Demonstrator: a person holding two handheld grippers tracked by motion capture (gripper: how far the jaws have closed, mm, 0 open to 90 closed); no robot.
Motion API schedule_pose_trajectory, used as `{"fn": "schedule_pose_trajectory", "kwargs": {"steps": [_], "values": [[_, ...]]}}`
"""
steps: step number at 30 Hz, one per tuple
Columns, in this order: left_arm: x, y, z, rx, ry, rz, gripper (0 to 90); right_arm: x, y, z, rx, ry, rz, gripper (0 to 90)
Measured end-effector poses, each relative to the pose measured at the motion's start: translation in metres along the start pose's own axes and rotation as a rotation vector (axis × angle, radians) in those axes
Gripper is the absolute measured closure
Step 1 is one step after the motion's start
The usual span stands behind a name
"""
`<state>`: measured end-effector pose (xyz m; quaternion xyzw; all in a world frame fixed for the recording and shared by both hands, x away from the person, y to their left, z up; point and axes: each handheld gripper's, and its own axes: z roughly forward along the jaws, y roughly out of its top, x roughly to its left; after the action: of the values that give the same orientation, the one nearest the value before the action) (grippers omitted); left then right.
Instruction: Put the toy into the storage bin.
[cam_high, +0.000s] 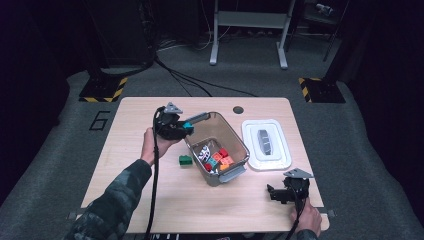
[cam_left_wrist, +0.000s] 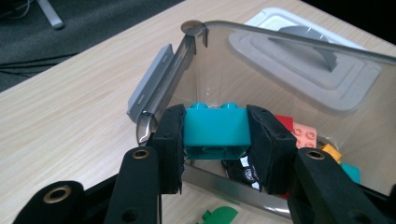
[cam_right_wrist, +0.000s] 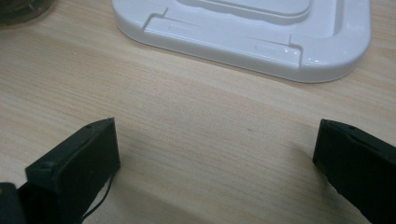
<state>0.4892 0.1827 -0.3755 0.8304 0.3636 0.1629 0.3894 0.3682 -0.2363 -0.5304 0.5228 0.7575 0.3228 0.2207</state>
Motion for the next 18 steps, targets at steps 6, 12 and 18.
{"fn": "schedule_pose_trajectory", "kwargs": {"steps": [6, 12, 18], "values": [[0.000, -0.001, 0.011, 0.052, 0.019, 0.018, 59.0, 0.000, 0.000, 0.000, 0.000, 0.000, 0.001, 0.0], [0.002, -0.005, 0.010, 0.066, 0.032, 0.009, 55.3, 0.000, 0.000, 0.000, 0.000, 0.000, 0.001, 0.0], [0.002, -0.011, -0.001, 0.033, 0.036, 0.003, 34.1, 0.000, 0.000, 0.000, 0.000, 0.000, 0.000, 0.0]]}}
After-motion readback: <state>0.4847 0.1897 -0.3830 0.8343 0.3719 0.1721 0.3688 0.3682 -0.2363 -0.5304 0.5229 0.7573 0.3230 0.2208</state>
